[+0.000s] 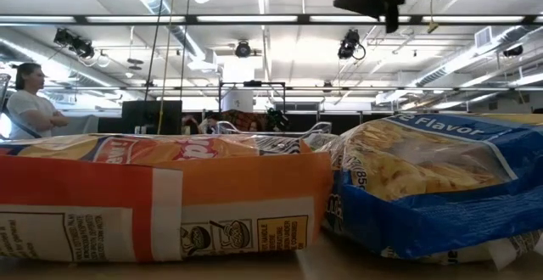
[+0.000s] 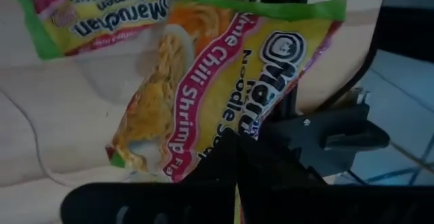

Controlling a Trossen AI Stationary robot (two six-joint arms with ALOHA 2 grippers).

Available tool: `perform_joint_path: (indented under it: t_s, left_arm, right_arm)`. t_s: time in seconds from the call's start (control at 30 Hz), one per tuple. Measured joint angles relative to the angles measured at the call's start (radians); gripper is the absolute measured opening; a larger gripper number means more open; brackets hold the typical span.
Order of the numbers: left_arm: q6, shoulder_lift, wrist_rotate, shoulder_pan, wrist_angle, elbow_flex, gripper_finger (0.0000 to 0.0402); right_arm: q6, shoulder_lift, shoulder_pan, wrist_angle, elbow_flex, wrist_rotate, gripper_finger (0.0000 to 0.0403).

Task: Sort Maruchan noodles
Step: Put the green noodle pack into the bottom left transparent bin

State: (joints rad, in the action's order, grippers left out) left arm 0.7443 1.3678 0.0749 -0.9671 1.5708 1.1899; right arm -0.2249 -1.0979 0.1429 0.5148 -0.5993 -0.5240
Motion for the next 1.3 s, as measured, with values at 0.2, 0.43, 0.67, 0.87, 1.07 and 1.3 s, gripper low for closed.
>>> perform_joint_path:
  t_s: [0.2,0.43,0.67,0.87,1.07,1.3]
  left_arm:
    - [0.026,0.0,0.039,-0.077,-0.082,-0.059,0.0003]
    - [-0.005,0.0,0.03,-0.11,-0.079,-0.085,0.0006]
    - [-0.068,-0.001,0.033,-0.096,-0.104,-0.073,0.0013]
    - [-0.312,0.0,0.035,-0.097,-0.132,-0.08,0.0075]
    - [-0.675,-0.002,0.115,-0.093,-0.13,-0.016,0.0171]
    - [-1.306,-0.061,0.093,-0.078,-0.132,0.001,0.0236]
  right_arm:
    - [0.0,-0.146,0.0,0.008,-0.06,0.0,0.0204]
    - [0.028,-0.272,0.0,0.115,-0.132,0.0,0.0204]
    - [0.035,-0.36,0.002,0.128,-0.232,0.001,0.0204]
    - [-0.002,-0.432,0.002,0.127,-0.305,0.003,0.0204]
    - [-0.075,-0.456,0.003,0.11,-0.333,0.049,0.0204]
    - [-0.111,-0.455,0.013,0.088,-0.334,0.072,0.0204]
